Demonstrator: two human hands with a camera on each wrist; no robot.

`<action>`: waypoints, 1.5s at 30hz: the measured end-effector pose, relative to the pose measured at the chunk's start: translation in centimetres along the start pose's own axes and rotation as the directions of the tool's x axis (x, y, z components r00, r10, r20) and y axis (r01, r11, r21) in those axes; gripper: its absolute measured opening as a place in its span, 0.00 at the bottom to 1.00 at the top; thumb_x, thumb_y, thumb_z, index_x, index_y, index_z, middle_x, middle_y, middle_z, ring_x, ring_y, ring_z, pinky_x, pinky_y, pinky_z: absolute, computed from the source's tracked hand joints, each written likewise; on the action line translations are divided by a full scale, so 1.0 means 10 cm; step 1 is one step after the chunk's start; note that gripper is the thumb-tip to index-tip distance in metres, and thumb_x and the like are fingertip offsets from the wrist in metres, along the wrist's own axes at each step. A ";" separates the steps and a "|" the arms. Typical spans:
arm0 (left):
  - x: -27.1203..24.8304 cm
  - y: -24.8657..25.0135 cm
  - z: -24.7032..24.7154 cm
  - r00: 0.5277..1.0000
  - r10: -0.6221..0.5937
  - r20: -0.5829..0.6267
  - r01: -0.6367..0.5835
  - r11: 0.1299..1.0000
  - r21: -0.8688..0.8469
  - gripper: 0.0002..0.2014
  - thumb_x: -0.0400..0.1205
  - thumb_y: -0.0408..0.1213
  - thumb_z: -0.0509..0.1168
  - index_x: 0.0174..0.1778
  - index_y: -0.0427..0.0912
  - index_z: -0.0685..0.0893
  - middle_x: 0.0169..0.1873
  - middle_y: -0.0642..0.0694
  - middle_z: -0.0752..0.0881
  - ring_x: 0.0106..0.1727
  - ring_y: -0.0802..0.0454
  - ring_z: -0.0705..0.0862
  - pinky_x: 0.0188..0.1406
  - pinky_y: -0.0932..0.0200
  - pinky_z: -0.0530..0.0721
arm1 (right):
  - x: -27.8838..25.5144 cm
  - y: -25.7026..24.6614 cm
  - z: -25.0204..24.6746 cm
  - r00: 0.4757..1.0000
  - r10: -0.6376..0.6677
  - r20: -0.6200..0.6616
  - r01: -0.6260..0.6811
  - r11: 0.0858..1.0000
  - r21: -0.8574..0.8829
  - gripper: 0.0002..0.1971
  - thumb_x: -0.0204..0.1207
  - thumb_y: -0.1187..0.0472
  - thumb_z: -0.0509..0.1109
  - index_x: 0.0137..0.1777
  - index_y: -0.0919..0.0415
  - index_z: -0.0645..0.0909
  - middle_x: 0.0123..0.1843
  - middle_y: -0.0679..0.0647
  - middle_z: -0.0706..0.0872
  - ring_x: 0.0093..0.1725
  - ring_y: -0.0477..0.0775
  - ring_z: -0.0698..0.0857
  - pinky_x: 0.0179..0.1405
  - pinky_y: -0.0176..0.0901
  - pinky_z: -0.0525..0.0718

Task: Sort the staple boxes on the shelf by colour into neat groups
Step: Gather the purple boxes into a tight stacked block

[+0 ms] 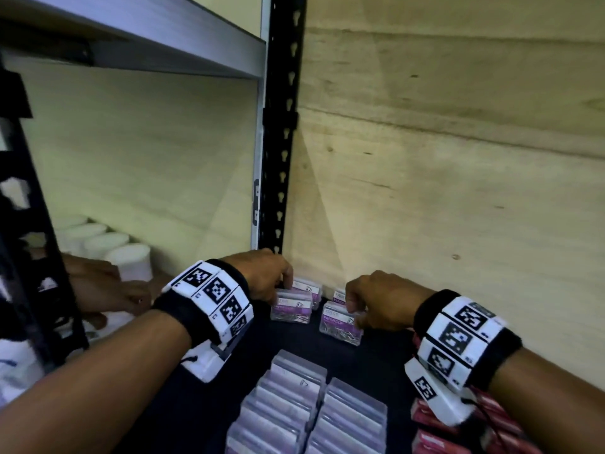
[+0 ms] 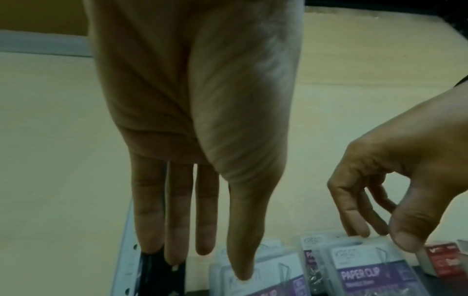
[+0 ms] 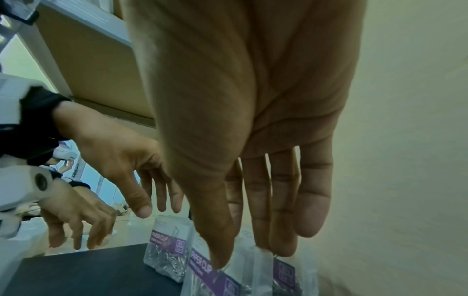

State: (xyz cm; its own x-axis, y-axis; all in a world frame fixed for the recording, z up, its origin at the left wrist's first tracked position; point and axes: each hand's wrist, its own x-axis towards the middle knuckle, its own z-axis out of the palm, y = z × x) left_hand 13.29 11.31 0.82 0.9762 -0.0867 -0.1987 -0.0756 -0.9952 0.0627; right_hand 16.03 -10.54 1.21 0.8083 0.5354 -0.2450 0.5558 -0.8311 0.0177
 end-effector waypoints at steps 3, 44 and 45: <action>0.05 -0.01 0.02 1.000 0.009 0.015 -0.008 0.999 -0.031 0.21 0.78 0.36 0.75 0.67 0.51 0.82 0.63 0.47 0.81 0.59 0.48 0.83 0.58 0.55 0.82 | 0.04 -0.01 0.00 1.000 -0.012 0.002 0.012 1.000 -0.009 0.09 0.77 0.59 0.75 0.54 0.50 0.79 0.50 0.47 0.82 0.49 0.50 0.81 0.46 0.40 0.77; -0.44 0.33 0.06 0.929 0.230 0.289 -0.187 0.968 -0.168 0.20 0.83 0.36 0.69 0.70 0.58 0.83 0.56 0.52 0.90 0.46 0.57 0.88 0.48 0.67 0.83 | -0.77 -0.15 0.02 0.966 -0.081 0.246 0.056 0.993 0.106 0.23 0.77 0.54 0.76 0.70 0.45 0.77 0.56 0.48 0.91 0.56 0.50 0.88 0.64 0.51 0.83; -0.44 0.34 0.06 0.928 0.233 0.292 -0.191 0.968 -0.166 0.20 0.83 0.35 0.69 0.70 0.58 0.83 0.55 0.51 0.90 0.44 0.57 0.87 0.45 0.69 0.82 | -0.78 -0.16 0.02 0.965 -0.082 0.248 0.057 0.993 0.106 0.23 0.77 0.54 0.76 0.71 0.45 0.77 0.56 0.48 0.91 0.56 0.50 0.88 0.64 0.51 0.83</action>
State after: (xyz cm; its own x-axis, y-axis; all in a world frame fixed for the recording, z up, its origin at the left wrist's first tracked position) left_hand 8.60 8.31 1.37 0.8285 -0.3256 -0.4556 -0.2256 -0.9387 0.2606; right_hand 8.84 -13.41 2.87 0.6863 0.5479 -0.4784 0.5777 -0.8102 -0.0993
